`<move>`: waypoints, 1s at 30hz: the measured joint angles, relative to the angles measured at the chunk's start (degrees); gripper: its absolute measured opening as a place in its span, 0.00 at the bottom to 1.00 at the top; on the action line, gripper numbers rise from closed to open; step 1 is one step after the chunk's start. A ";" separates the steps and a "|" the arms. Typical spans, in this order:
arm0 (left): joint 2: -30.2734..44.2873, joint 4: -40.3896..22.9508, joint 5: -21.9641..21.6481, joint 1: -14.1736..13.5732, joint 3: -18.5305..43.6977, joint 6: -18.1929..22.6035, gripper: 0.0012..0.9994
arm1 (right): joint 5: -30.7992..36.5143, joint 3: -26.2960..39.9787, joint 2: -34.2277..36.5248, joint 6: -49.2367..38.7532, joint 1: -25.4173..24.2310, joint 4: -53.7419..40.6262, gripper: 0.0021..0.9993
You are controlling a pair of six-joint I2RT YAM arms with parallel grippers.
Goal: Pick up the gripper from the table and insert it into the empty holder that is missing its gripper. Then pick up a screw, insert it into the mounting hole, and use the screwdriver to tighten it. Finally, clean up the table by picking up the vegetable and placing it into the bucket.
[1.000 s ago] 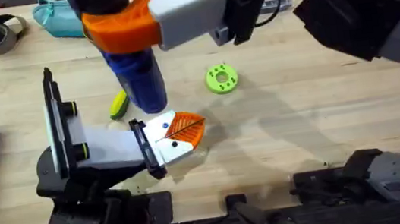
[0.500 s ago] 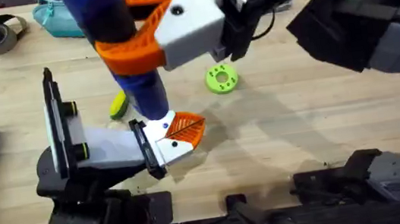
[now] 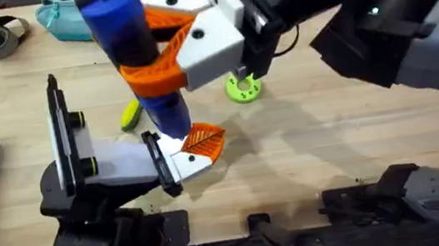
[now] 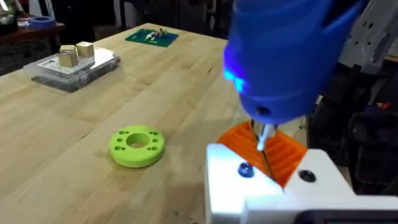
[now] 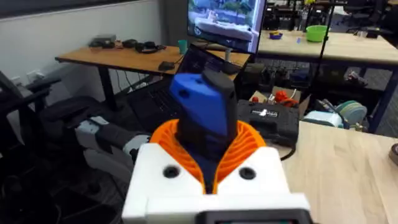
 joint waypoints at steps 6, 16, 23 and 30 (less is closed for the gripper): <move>0.00 0.00 0.00 0.00 0.00 0.00 0.02 | 0.02 -1.22 0.00 -1.42 0.00 -0.02 0.05; 0.00 0.00 0.00 0.00 -0.02 0.00 0.02 | 0.02 -1.22 0.00 -3.42 0.00 0.00 0.05; 0.00 0.00 0.00 0.00 0.00 0.00 0.02 | 0.04 -1.22 0.00 -3.84 0.38 -0.02 0.04; 0.00 0.00 0.00 0.00 -0.02 0.00 0.02 | 0.02 -1.22 0.00 -4.06 0.70 0.00 0.05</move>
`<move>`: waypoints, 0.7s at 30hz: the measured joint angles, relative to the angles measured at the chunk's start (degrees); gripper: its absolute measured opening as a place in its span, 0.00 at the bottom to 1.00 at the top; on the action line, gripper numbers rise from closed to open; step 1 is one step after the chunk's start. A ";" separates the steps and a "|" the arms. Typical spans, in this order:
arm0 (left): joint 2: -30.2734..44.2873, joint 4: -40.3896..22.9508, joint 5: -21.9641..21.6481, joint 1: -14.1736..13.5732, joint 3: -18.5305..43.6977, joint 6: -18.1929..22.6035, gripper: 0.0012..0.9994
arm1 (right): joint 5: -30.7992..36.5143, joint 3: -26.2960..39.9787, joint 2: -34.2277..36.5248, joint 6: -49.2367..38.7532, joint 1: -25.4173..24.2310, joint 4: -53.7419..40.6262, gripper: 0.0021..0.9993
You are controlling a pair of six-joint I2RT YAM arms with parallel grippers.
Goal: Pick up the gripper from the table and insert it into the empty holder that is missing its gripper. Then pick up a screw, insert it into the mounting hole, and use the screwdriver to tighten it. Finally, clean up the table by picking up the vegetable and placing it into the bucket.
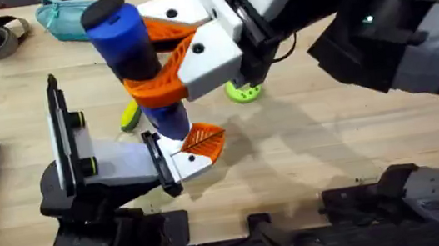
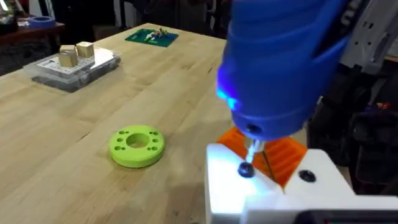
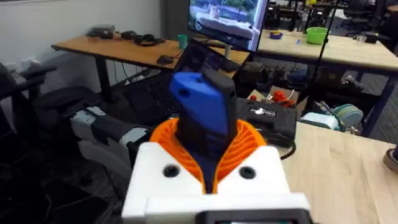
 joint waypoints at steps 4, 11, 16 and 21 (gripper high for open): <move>0.00 0.00 0.00 0.00 0.02 0.00 0.02 | 0.00 0.00 0.00 -0.02 0.00 0.00 0.04; 0.00 0.00 0.00 0.00 0.02 0.00 0.02 | 0.00 0.00 0.00 -0.43 0.00 0.00 0.05; 0.00 0.00 0.00 0.00 0.01 0.00 0.02 | 0.00 0.00 0.00 -0.46 0.00 -0.03 0.04; 0.00 0.00 0.00 0.00 0.00 0.00 0.02 | 0.00 0.00 0.00 -0.47 0.00 -0.04 0.05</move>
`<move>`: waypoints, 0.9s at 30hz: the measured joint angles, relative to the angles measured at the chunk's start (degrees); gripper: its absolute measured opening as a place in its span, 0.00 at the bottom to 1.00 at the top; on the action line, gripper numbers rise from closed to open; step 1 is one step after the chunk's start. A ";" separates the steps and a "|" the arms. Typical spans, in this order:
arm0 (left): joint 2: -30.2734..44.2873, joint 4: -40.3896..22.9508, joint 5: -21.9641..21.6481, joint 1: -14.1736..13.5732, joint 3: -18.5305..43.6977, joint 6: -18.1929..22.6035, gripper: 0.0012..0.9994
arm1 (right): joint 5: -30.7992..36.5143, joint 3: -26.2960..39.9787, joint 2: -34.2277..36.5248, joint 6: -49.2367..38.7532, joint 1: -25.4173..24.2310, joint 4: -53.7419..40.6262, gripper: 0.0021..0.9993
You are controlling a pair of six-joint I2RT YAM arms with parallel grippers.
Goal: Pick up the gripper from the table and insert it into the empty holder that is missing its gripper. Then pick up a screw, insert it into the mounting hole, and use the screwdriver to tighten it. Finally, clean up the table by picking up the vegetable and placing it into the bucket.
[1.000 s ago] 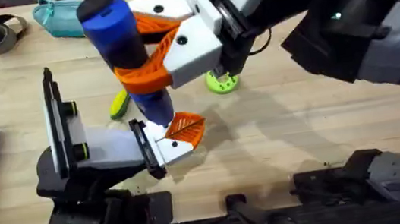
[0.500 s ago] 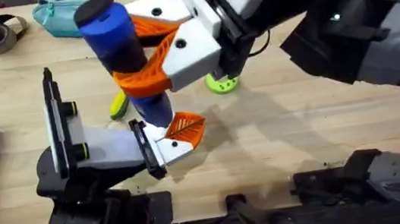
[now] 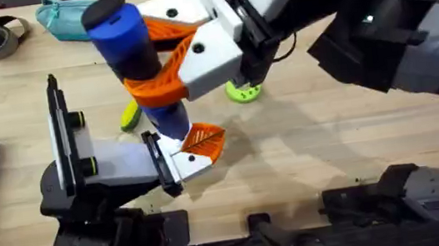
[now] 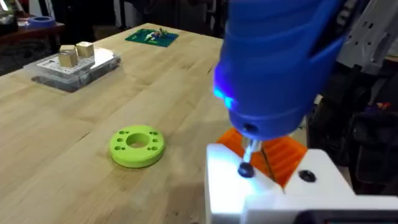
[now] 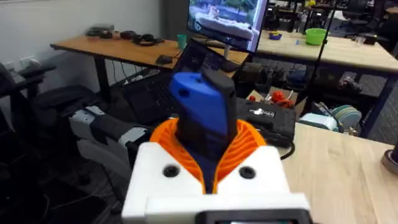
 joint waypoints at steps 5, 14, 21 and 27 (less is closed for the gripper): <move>0.00 0.00 0.00 0.00 0.01 0.00 0.02 | 0.01 0.00 0.00 -0.02 0.00 -0.31 0.04; 0.00 0.00 0.01 0.00 0.01 0.00 0.02 | 0.02 -0.82 0.00 -1.17 0.33 -0.32 0.05; 0.00 0.00 0.00 0.00 0.00 0.00 0.02 | 0.02 -0.83 0.00 -1.24 0.46 -0.25 0.05; -0.01 0.00 0.00 0.00 0.00 0.00 0.02 | 0.02 -0.83 0.00 -1.25 0.59 -0.20 0.04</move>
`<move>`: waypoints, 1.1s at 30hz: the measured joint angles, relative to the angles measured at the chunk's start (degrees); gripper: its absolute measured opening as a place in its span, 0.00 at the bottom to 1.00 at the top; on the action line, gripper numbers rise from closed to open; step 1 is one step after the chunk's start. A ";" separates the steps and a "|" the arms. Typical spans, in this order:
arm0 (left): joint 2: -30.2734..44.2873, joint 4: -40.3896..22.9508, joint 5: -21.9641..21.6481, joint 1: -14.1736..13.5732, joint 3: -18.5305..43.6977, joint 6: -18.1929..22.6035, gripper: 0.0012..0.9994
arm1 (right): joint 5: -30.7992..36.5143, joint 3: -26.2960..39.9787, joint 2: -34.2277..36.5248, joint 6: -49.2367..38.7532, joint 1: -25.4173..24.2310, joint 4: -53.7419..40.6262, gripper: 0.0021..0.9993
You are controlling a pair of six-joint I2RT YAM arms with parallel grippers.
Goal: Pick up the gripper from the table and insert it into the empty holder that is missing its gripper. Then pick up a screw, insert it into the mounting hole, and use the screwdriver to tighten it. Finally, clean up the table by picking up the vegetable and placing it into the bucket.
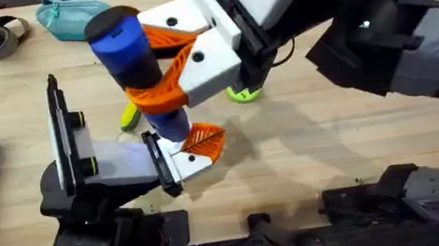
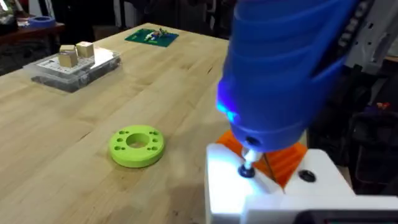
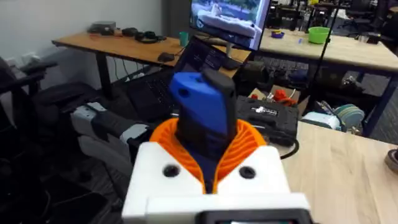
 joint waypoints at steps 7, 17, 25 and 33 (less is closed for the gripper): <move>0.01 0.00 0.00 0.00 0.02 0.00 0.02 | 0.00 -0.03 0.00 -0.03 0.00 0.01 0.05; 0.01 -0.01 0.00 0.00 0.02 0.00 0.02 | 0.00 -0.55 0.00 -0.34 0.00 0.14 0.04; 0.01 0.00 0.01 0.00 0.01 0.02 0.02 | 0.02 -0.59 0.00 -0.45 0.00 0.21 0.04; 0.01 0.00 0.00 0.00 0.01 0.00 0.02 | 0.96 -0.33 0.00 1.63 -0.16 3.05 0.05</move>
